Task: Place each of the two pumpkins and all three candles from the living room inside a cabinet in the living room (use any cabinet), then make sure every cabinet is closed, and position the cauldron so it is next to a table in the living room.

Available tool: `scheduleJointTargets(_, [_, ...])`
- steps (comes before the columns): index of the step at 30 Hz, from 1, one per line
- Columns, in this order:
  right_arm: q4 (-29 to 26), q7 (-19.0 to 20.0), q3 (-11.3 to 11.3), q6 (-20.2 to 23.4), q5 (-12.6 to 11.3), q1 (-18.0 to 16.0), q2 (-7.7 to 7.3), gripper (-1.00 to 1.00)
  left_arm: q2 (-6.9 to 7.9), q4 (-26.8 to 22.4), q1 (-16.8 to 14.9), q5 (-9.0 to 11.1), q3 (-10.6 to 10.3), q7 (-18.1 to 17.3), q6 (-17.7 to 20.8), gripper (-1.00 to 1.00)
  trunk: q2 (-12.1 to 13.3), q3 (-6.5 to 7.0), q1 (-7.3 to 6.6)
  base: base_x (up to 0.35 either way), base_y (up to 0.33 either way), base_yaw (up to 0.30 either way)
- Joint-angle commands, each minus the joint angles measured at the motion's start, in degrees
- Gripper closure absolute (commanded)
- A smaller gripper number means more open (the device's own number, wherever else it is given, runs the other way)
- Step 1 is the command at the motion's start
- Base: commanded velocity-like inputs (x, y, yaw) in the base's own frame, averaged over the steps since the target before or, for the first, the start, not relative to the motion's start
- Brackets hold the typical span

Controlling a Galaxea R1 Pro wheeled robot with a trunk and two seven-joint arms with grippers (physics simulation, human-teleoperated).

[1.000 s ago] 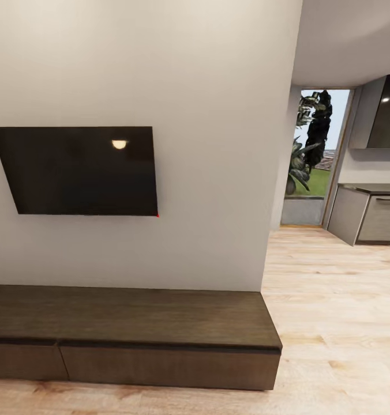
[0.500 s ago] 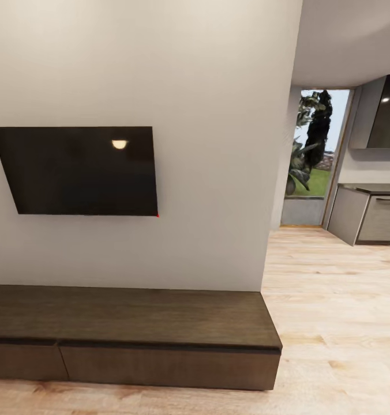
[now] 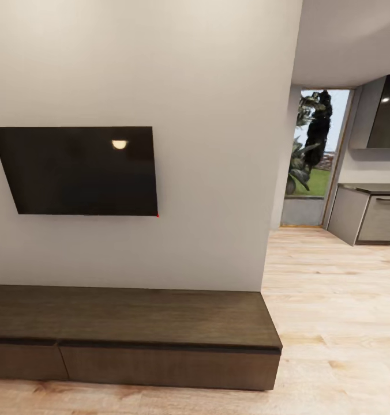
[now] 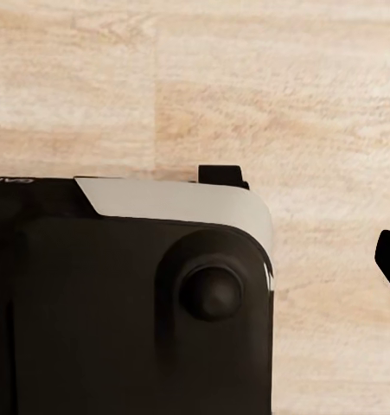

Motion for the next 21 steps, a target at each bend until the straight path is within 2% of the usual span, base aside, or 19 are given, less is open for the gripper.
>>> scheduleJointTargets(1, [-0.06, 0.08, 0.01, -0.03, 0.00, -0.02, 0.00, -1.00, -0.29, -1.19, 0.00, 0.26, 0.11, -0.10, 1.27, -1.00, -0.04, -0.07, 0.00, 0.000, 0.000, 0.000])
scheduleJointTargets(2, [-0.16, 0.08, 0.04, -0.04, 0.02, -0.02, -0.01, -1.00, -1.23, -4.23, 0.01, 0.26, 0.07, -0.16, 3.96, -1.00, -0.04, -0.07, 0.00, 0.000, 0.000, 0.000])
scheduleJointTargets(3, [-0.18, 0.08, 0.05, -0.04, 0.03, -0.02, -0.01, -1.00, -1.50, -5.15, 0.01, 0.26, 0.07, -0.19, 4.88, -1.00, -0.04, -0.07, 0.00, 0.000, 0.000, 0.000])
scheduleJointTargets(4, [-0.23, 0.09, 0.06, -0.04, 0.04, -0.02, -0.02, -1.00, -2.18, -8.90, 0.00, 0.29, 0.05, -0.24, 8.79, -1.00, -0.04, -0.07, 0.00, 0.000, 0.000, 0.000])
scheduleJointTargets(5, [-0.24, 0.09, 0.07, -0.04, 0.05, -0.04, -0.02, -1.00, -2.40, -10.94, 0.00, 0.31, 0.03, -0.27, 10.61, -1.00, -0.04, -0.07, 0.00, 0.000, 0.000, 0.000])
scheduleJointTargets(10, [-0.25, 0.09, 0.07, -0.04, 0.11, -0.05, -0.03, -1.00, -3.38, -16.55, -0.01, 0.34, -0.16, -0.30, 15.14, -1.00, -0.04, -0.07, 0.00, 0.000, 0.000, 0.000])
scheduleJointTargets(11, [-0.19, 0.06, 0.07, -0.04, 0.13, -0.04, -0.03, -1.00, -4.03, -22.00, 0.01, 0.45, -3.53, -0.33, 18.23, -1.00, -0.04, -0.07, 0.00, 0.000, 0.000, 0.000])
scheduleJointTargets(12, [-0.20, 0.05, 0.05, -0.04, 0.11, -0.02, -0.03, -1.00, -4.05, -23.25, 0.02, 0.72, -4.38, -0.31, 18.70, -1.00, -0.04, -0.07, 0.00, 0.000, 0.000, 0.000])
scheduleJointTargets(13, [-0.24, -0.19, -0.12, -0.04, -0.10, -0.06, -0.01, -1.00, -4.14, -28.01, -0.02, 3.62, -5.93, -0.33, 20.60, -1.00, -0.04, -0.07, 0.00, 0.000, 0.000, 0.000])
scheduleJointTargets(19, [-0.25, -0.60, -0.18, -0.04, -0.21, -0.06, 0.03, -1.00, -4.26, -33.97, -0.37, 8.31, -7.13, -0.30, 24.43, -1.00, -0.04, -0.07, 0.00, 0.000, 0.000, 0.000])
scheduleJointTargets(21, [-0.27, -0.61, -0.18, 0.02, -0.23, -0.06, 0.01, -1.00, -4.44, -34.76, -0.43, 9.20, -7.64, -0.29, 25.50, -1.00, -0.04, -0.07, 0.00, 0.000, 0.000, 0.000])
